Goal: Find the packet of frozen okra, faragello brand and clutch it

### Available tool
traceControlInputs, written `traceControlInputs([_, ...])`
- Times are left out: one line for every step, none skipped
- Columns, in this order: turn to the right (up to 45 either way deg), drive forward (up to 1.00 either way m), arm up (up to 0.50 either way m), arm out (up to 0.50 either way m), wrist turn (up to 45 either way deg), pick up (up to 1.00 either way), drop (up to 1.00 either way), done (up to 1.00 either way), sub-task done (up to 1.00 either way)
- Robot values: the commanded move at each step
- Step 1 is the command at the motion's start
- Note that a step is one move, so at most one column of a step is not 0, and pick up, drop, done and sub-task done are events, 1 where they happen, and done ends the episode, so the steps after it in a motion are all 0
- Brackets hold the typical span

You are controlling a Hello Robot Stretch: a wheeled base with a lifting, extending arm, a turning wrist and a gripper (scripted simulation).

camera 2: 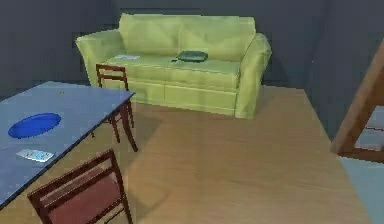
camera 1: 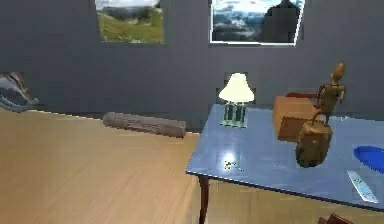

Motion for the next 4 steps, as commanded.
traceControlInputs([-45.0,0.0,0.0,0.0,0.0,0.0,0.0,0.0,0.0])
traceControlInputs([-15.0,0.0,0.0,0.0,0.0,0.0,0.0,0.0,0.0])
traceControlInputs([0.0,0.6,0.0,0.0,0.0,0.0,0.0,0.0,0.0])
traceControlInputs([-27.0,0.0,0.0,0.0,0.0,0.0,0.0,0.0,0.0])
